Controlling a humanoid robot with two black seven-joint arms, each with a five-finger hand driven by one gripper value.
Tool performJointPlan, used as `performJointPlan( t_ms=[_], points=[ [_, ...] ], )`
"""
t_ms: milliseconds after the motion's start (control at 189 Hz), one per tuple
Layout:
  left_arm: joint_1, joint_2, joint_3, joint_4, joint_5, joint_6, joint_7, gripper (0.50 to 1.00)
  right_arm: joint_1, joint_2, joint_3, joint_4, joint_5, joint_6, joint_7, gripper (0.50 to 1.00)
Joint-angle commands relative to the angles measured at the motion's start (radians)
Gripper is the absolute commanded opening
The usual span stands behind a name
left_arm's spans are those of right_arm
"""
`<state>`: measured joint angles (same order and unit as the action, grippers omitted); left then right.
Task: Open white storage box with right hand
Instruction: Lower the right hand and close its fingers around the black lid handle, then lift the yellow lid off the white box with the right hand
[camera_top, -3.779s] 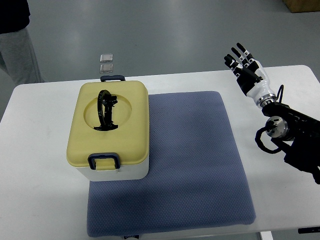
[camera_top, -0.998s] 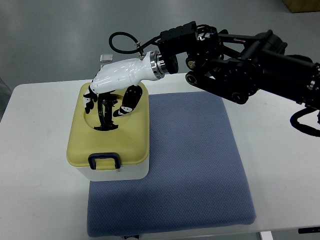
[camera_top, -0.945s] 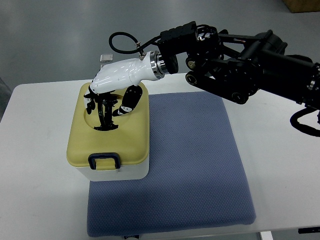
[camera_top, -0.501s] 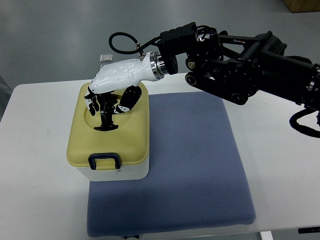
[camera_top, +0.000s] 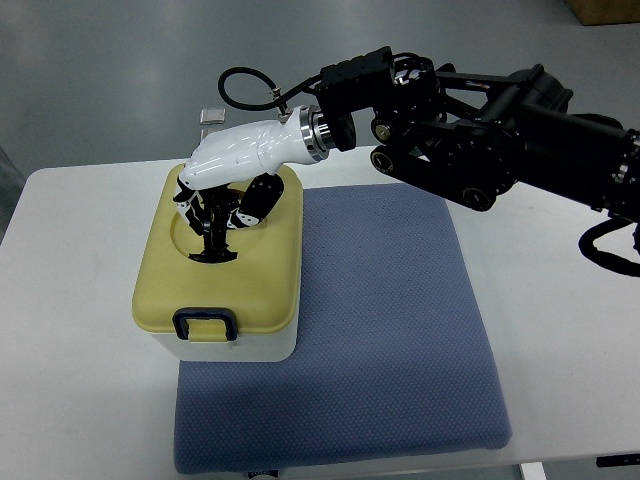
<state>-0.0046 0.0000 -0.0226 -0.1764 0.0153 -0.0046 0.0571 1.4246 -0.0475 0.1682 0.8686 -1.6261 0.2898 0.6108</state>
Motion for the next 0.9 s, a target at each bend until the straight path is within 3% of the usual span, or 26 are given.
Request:
performJointPlan(
  t_ms=[0, 897],
  points=[
    [0.0, 0.0, 0.001, 0.0, 0.0, 0.0, 0.0, 1.0, 0.001, 0.002, 0.002, 0.0, 0.0, -0.003, 0.0, 0.5],
    [0.0, 0.0, 0.0, 0.0, 0.0, 0.0, 0.0, 1.0, 0.027, -0.005, 0.057, -0.006, 0.02, 0.005, 0.0, 0.5]
  ],
)
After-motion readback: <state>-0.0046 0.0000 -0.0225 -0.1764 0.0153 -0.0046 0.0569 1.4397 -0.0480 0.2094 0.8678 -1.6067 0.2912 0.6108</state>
